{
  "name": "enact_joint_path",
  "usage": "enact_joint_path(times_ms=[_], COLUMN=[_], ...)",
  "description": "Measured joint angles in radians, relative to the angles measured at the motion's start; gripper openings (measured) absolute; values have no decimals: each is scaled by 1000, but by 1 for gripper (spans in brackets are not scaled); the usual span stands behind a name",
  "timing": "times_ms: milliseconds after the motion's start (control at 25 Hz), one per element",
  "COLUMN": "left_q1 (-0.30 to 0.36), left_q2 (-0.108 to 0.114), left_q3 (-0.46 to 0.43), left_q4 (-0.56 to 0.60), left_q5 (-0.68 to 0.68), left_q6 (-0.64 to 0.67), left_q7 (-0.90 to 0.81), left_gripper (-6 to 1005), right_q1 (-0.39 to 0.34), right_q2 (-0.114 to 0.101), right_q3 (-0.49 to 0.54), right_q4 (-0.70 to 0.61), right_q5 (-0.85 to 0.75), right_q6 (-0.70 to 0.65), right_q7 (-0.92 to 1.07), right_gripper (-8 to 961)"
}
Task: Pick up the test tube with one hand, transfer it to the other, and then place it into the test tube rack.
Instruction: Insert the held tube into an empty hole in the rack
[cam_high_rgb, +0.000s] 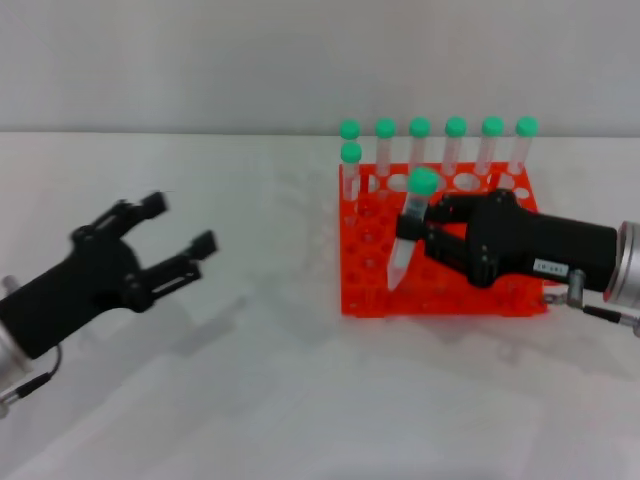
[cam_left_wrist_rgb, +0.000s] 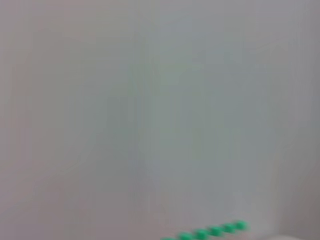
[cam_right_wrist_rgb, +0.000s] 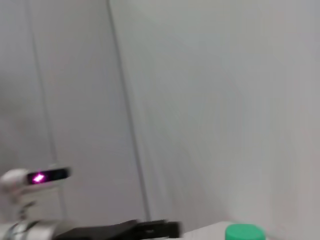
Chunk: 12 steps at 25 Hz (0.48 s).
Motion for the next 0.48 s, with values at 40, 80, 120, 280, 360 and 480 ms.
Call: enact_joint_path(times_ms=[40, 80, 120, 280, 360, 480], left_q1=[8, 16, 22, 32, 35, 43], left_q2=[0, -1, -1, -1, -1, -1], left_q3=[-17, -25, -28, -30, -31, -31], left_q4=[-30, -52, -66, -134, -155, -174], left_q5=[-28, -56, -74, -169, -201, -226], left_q6=[1, 2, 3, 3, 4, 6], left_q7=[27, 50, 66, 157, 186, 209], left_gripper=[893, 893, 893, 893, 893, 892], right_q1=[0, 0, 0, 3, 9, 28], right_q2=[1, 2, 2, 4, 6, 8], right_q3=[-1, -2, -3, -10, -18, -63], right_q4=[0, 0, 0, 2, 4, 4], right_q5=[11, 26, 40, 73, 75, 103], right_q6=[15, 32, 50, 119, 146, 200], right_q7=[-8, -17, -23, -34, -38, -50], right_gripper=[195, 195, 195, 195, 195, 195])
